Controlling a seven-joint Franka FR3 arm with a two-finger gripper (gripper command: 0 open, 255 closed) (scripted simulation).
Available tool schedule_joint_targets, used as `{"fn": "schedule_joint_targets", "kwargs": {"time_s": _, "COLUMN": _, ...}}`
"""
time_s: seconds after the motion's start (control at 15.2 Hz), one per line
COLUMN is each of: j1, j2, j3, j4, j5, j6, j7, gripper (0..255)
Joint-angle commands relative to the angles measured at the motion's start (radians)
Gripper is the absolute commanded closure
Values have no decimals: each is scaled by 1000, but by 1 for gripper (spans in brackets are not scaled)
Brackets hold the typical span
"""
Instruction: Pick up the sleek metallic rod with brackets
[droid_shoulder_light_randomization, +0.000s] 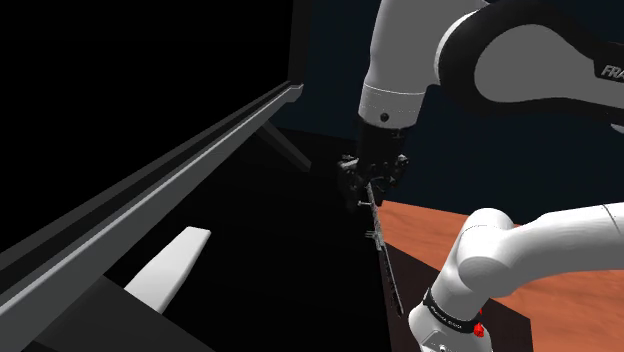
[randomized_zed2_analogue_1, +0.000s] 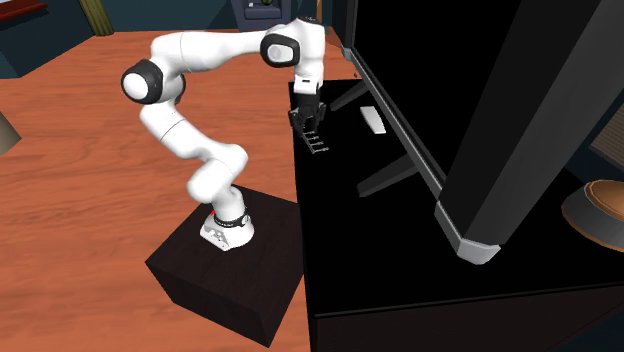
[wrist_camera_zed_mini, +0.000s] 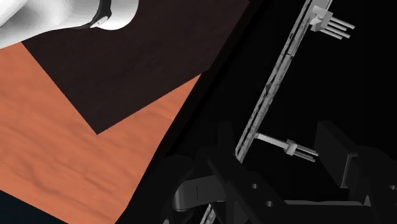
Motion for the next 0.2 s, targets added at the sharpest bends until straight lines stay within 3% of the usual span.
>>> {"fn": "schedule_joint_targets", "kwargs": {"time_s": 0.0, "j1": -4, "j2": 10, "j3": -6, "j4": 32, "j5": -7, "j6": -23, "j7": 0, "gripper": 255}}
{"fn": "schedule_joint_targets", "kwargs": {"time_s": 0.13, "j1": -4, "j2": 10, "j3": -7, "j4": 34, "j5": -7, "j6": -24, "j7": 0, "gripper": 255}}
